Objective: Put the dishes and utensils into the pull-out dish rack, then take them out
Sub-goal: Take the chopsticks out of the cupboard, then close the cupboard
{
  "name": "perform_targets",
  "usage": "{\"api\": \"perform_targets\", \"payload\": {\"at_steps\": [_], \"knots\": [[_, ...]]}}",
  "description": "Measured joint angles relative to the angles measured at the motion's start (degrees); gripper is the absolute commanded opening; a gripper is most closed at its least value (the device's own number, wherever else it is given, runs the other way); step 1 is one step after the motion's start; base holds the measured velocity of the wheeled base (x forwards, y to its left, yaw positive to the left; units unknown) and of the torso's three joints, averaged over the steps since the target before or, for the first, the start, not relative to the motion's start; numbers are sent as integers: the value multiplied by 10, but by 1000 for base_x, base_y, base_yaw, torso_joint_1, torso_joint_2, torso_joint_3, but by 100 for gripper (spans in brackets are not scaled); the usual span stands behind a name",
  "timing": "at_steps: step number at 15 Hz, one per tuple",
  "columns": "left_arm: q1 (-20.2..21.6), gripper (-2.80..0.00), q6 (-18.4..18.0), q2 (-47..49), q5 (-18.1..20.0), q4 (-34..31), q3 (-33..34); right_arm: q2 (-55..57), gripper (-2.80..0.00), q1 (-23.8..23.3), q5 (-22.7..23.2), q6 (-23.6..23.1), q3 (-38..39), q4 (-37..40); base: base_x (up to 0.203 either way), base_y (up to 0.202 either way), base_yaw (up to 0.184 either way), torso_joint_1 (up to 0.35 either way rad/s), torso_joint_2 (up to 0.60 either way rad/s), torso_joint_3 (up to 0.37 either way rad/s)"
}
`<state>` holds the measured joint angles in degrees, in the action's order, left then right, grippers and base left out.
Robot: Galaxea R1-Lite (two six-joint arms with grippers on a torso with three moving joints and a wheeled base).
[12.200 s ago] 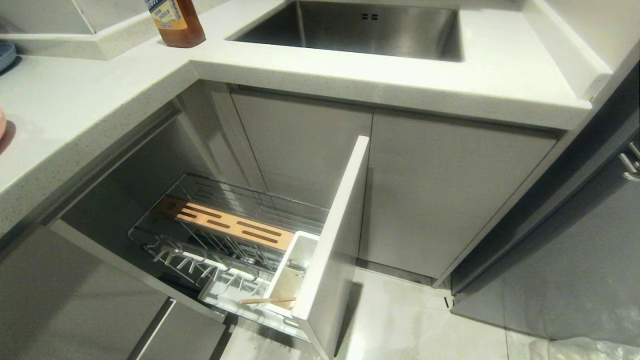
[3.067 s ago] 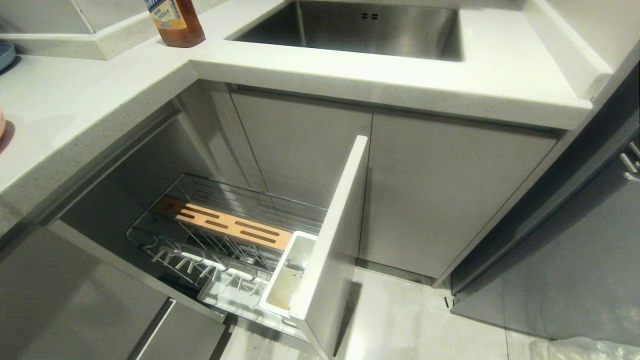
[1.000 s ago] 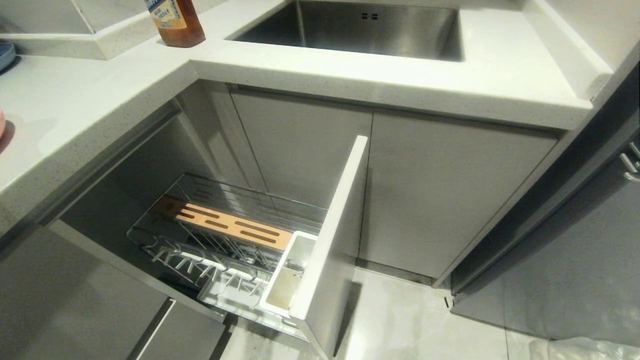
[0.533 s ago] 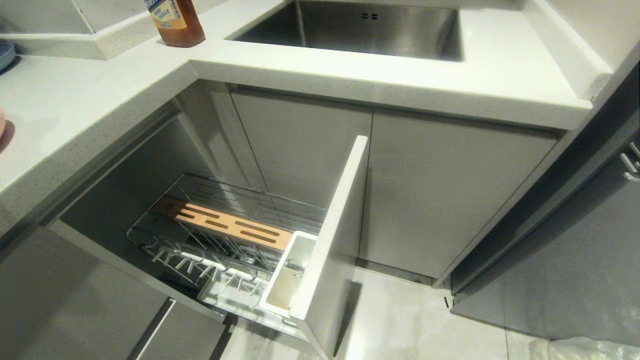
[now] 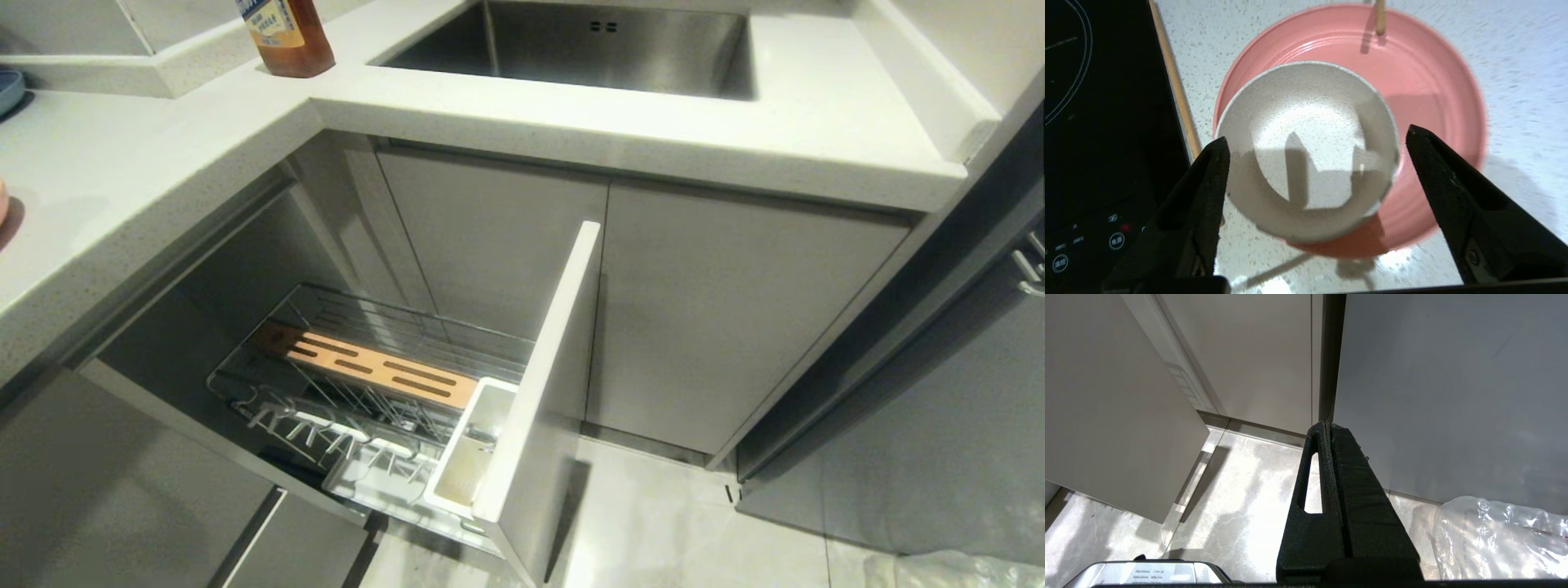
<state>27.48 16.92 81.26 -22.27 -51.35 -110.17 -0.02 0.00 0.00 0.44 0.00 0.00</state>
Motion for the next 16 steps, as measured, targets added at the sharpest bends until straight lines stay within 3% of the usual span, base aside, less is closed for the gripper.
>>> {"api": "perform_targets", "payload": {"at_steps": [1,2,6,10,13,16], "knots": [[-3,0,5,-9,0,0,0,0,-280,0,0,0,0,0,0,0,0,0,0,0],[-7,-280,9,-19,0,0,2,0,-280,0,0,0,0,0,0,0,0,0,0,0],[-51,-280,27,-65,1,23,16,0,-280,0,0,0,0,0,0,0,0,0,0,0],[-220,-280,56,-104,4,70,29,0,-280,0,0,0,0,0,0,0,0,0,0,0],[-344,-280,70,-113,25,128,79,0,-280,0,0,0,0,0,0,0,0,0,0,0],[-457,-280,72,-100,52,147,146,0,-280,0,0,0,0,0,0,0,0,0,0,0]]}}
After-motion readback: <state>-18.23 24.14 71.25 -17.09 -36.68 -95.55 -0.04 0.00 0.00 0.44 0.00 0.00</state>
